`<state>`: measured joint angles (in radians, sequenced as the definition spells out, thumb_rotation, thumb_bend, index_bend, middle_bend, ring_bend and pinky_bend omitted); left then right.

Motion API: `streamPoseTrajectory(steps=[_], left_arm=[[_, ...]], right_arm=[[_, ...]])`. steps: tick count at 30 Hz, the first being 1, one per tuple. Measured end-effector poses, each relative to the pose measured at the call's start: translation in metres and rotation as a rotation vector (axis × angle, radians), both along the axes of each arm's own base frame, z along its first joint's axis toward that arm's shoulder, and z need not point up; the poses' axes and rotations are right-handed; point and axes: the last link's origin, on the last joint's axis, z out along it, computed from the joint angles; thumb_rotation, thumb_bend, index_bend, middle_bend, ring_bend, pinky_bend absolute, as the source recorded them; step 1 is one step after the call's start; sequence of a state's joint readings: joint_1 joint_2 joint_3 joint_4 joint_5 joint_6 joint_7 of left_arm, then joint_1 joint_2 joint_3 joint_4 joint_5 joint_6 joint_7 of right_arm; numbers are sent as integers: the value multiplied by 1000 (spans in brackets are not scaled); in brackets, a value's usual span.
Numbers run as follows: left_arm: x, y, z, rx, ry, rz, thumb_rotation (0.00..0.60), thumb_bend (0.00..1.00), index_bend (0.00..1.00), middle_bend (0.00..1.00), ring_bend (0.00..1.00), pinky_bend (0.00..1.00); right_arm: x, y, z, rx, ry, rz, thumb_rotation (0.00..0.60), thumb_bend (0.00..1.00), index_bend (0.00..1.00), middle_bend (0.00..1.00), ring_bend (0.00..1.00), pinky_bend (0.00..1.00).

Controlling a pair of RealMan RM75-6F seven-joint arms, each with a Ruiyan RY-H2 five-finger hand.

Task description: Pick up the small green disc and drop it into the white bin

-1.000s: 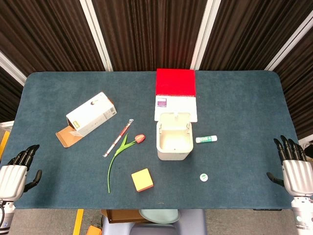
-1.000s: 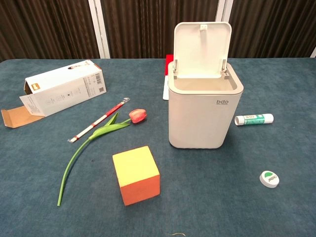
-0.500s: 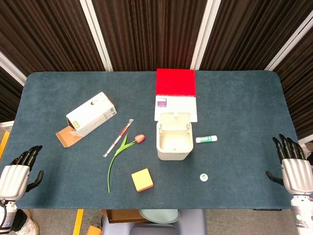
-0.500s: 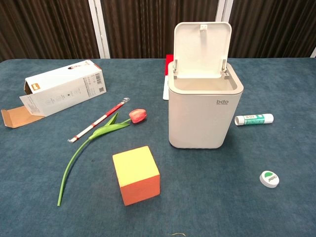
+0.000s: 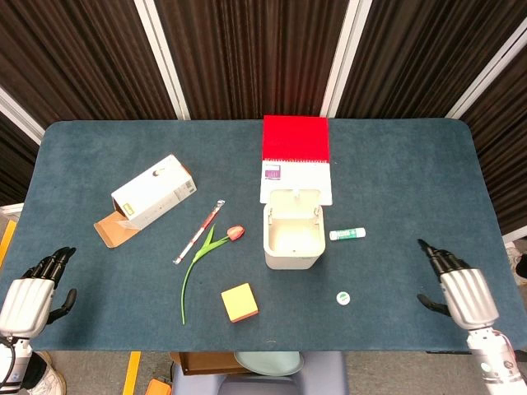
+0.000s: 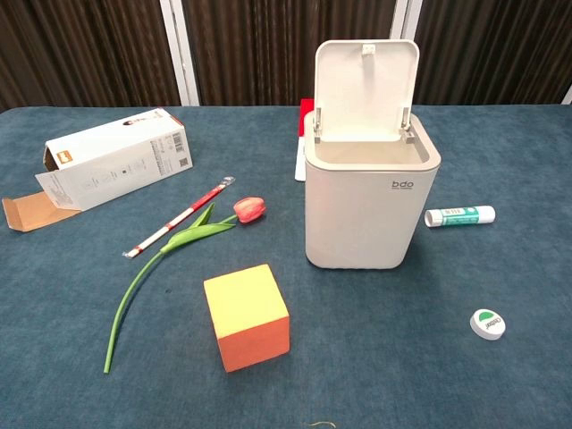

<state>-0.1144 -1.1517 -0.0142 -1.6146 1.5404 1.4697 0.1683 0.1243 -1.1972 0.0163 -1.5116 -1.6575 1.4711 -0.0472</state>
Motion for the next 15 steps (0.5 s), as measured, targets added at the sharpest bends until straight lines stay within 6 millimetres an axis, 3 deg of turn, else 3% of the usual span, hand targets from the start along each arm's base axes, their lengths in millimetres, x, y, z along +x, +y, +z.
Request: streamPoseTrajectory(steps=[1,4,15], left_arm=[[0,0,0,0,-2,-1,600,435,103,103,191,383],[-1,1,1,4,-9,2,600,435,106,104,190,382],[-2,2,2,-8,-18,9,600,436,112,105,191,384]], right_arm=[[3,-4,-4,21,1,19,600,111,297,539,629,838],[7,-9,-13,79,6,36,600,165,335,634,742,935],[34,-30,-55,328,21,50,600,264,424,742,853,1000]])
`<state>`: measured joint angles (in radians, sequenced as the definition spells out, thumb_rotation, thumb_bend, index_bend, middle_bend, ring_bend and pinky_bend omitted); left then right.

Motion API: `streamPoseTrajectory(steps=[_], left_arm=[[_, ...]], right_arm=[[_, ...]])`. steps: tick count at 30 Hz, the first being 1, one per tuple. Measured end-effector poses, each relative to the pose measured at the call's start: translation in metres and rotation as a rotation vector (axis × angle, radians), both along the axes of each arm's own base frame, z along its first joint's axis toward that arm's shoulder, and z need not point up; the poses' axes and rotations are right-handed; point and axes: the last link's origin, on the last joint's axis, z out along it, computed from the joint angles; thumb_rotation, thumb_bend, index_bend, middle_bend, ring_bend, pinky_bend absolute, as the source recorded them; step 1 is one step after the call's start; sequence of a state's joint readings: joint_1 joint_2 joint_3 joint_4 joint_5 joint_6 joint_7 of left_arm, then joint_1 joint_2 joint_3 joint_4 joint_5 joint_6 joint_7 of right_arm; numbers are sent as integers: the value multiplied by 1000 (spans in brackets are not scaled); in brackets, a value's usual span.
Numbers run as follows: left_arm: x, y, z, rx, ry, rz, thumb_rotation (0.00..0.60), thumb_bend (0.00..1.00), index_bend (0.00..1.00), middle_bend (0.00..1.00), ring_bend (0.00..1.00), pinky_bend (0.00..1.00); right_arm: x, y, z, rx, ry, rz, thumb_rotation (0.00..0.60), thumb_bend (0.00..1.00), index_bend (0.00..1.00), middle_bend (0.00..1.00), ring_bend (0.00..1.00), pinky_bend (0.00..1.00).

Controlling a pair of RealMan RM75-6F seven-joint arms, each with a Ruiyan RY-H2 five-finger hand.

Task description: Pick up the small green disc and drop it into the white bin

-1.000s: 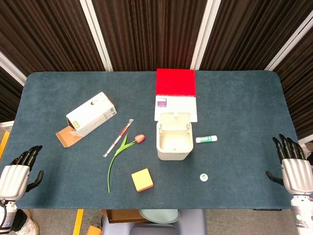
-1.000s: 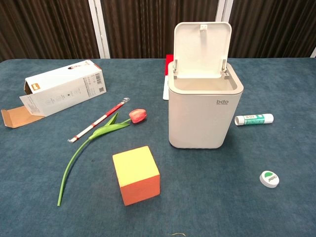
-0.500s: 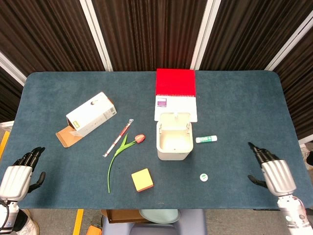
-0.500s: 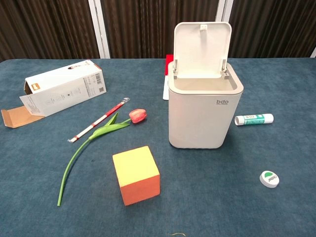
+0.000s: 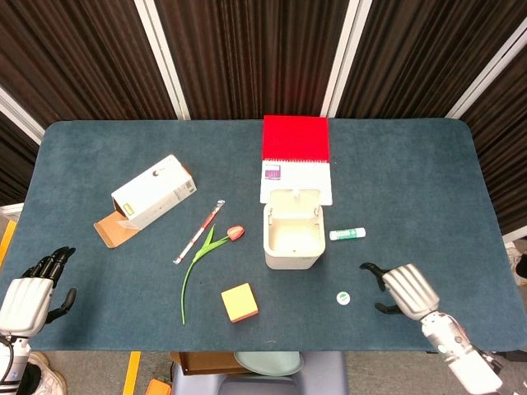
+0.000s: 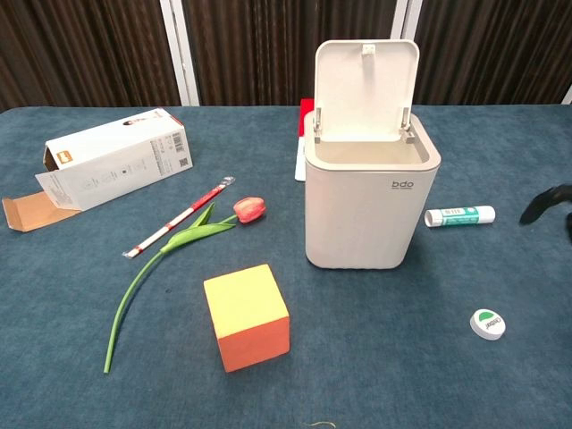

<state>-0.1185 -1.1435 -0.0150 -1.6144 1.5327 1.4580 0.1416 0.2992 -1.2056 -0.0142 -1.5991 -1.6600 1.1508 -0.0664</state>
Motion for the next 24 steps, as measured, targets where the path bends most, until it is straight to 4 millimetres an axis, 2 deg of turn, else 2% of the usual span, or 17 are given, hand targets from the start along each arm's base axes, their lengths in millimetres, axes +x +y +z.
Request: streamPoseTrajectory(steps=[10,15,24], left_arm=[[-2,0,4,9,-13,13,600,437,114,107,191,385],[-2,-1,7,13,-24,14,600,436,120,107,191,386],[-4,0,7,12,-32,21,600,436,124,109,191,387]], right_arm=[[9,-18,-36,126,-4,-16,600,305,510,761,871,1000],[9,-25,-48,146,-9,-22,600,314,556,761,871,1000],[6,-27,-63,191,-8,-33,600,318,564,761,871,1000]])
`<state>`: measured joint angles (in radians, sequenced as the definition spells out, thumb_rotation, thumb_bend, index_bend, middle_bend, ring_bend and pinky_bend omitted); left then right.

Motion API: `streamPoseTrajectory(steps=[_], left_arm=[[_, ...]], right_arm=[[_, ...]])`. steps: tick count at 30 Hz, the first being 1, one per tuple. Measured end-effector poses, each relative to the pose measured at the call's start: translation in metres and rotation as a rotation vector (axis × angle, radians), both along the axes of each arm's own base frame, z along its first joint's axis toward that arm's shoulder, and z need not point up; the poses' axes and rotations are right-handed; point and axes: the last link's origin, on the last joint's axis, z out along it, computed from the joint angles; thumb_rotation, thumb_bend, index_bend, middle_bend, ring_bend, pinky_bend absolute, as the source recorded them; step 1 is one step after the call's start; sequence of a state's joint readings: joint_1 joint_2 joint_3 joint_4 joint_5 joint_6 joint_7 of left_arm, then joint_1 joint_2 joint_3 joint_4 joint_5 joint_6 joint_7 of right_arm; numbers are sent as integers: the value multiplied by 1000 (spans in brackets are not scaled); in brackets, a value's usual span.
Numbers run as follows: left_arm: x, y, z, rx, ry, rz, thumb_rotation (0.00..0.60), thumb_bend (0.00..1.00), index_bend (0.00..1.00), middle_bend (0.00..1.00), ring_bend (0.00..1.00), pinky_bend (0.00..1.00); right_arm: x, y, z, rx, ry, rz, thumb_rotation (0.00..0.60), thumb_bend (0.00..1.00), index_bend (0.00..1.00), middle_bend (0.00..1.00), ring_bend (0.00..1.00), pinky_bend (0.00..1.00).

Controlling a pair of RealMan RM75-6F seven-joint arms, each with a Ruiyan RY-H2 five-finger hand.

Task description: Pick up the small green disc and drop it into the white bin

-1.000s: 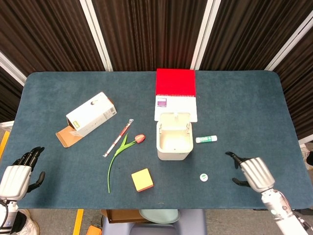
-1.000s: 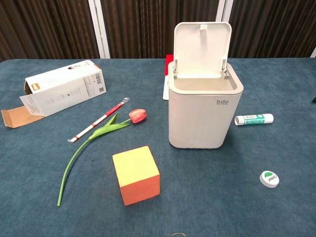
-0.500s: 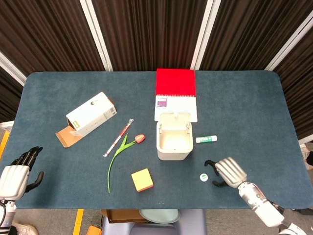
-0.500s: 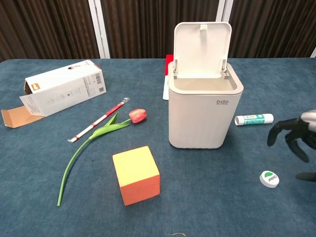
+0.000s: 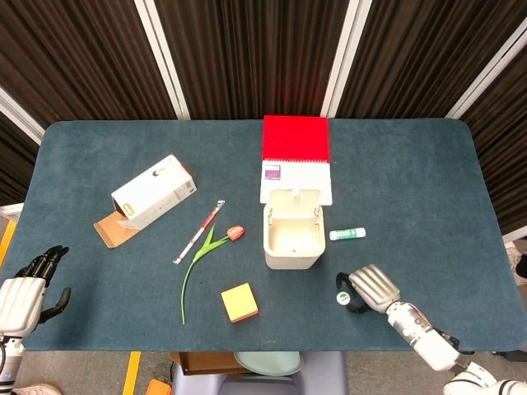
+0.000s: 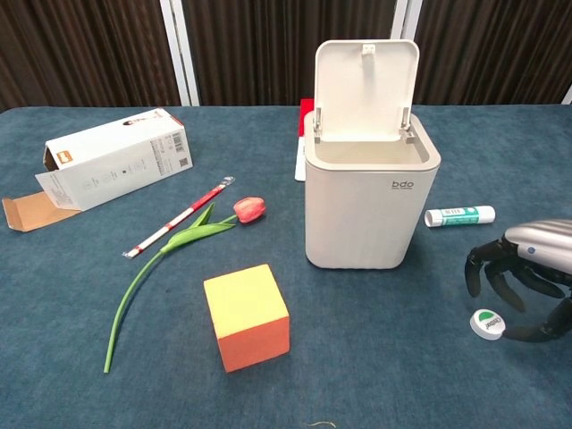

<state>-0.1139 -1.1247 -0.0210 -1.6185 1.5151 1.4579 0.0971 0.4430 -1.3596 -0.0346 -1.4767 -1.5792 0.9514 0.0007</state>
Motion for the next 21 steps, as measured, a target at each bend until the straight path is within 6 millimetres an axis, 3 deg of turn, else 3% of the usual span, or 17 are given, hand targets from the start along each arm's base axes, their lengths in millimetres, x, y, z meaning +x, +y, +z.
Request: streamPoseTrajectory(steps=[21], left_arm=[[1,-1,1,1,-5,-2,600,436,133,109,191,388]], right_arm=[[-10,2,-16,29,4,-17,600,327,609,762,876,1000]])
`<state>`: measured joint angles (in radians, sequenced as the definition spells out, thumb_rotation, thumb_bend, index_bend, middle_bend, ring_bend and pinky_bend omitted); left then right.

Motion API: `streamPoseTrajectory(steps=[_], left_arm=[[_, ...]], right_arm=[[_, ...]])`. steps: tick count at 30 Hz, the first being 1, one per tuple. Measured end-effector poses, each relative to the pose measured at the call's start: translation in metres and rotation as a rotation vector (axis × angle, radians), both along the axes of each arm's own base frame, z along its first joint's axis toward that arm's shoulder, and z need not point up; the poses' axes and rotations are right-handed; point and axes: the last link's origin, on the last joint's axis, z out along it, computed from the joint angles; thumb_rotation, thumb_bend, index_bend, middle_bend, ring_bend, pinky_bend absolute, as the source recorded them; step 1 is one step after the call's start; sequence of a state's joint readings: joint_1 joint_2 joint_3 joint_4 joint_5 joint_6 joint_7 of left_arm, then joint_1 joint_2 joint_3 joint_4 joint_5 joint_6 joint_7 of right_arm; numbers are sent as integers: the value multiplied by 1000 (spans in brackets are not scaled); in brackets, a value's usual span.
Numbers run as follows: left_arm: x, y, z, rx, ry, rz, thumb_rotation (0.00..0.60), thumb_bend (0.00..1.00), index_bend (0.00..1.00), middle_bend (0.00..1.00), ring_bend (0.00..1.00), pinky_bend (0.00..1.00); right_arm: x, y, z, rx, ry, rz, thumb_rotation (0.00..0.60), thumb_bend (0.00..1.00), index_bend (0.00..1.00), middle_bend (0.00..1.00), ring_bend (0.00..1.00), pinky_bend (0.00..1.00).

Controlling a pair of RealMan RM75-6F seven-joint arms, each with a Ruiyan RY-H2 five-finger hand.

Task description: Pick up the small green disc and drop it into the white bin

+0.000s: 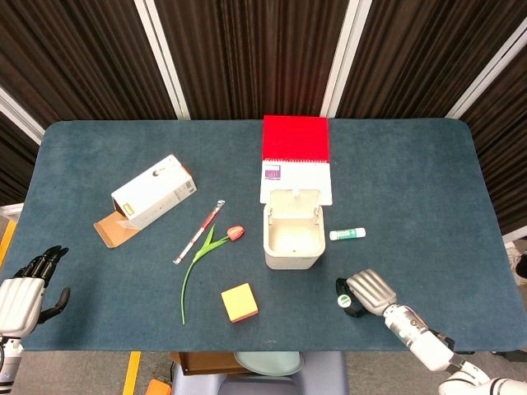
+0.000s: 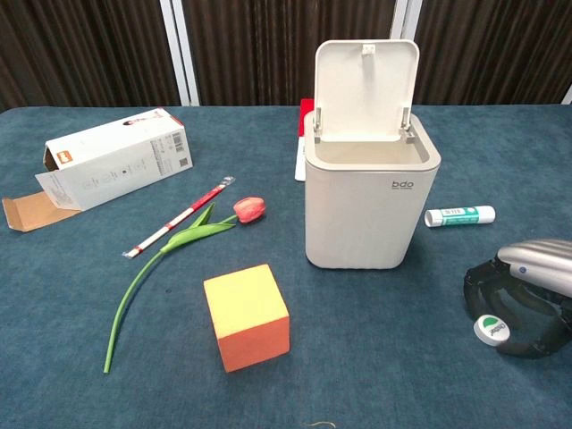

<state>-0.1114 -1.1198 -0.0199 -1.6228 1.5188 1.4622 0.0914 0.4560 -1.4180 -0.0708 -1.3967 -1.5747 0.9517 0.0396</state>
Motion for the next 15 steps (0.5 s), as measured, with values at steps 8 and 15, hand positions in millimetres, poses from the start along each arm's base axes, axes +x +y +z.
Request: streamPoseTrajectory(steps=[8,15], left_arm=[[0,0,1,3,-1,1,600,437,134,109,191,389],[0,0,0,-2,1,0,600,435,134,110,191,388]], right_arm=[[-1,0,-1,-11,-16,3,600,328,661,770,883,1000],[0,-2,6,-51,-36,16,600,328,699,773,885,1000]])
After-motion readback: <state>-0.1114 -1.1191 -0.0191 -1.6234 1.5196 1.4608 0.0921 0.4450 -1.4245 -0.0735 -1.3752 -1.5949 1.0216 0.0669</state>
